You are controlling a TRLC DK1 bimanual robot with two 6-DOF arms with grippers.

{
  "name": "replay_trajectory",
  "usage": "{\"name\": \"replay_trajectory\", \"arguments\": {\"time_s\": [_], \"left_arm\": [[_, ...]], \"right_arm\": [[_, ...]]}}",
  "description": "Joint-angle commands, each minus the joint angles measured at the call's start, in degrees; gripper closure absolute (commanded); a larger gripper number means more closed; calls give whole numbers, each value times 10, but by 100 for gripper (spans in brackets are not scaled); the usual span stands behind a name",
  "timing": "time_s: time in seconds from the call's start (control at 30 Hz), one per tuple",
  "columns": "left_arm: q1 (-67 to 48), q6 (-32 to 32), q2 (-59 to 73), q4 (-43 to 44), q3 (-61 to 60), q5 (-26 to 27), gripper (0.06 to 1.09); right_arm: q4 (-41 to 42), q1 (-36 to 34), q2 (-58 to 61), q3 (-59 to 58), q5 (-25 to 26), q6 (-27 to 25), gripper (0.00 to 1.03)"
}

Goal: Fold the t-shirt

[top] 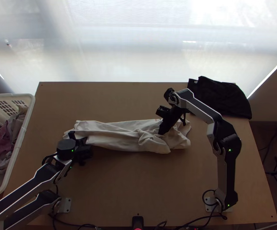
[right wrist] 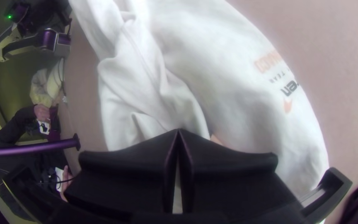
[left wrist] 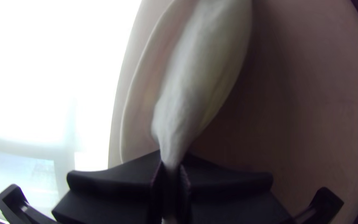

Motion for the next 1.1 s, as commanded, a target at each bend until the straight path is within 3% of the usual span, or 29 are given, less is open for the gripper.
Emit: {"name": "replay_trajectory", "arguments": {"time_s": [0.0, 0.43, 0.73, 1.07], "left_arm": [[-46, 16, 33, -3, 51, 2, 104], [-171, 104, 200, 0, 257, 1, 104], [-262, 176, 289, -23, 372, -5, 104], [-311, 231, 489, -27, 539, -6, 103]], "right_arm": [[6, 12, -7, -8, -12, 13, 100], [6, 2, -74, 0, -29, 42, 100], [-28, -120, -190, -13, -35, 46, 100], [-59, -248, -305, -69, -69, 21, 100]]}}
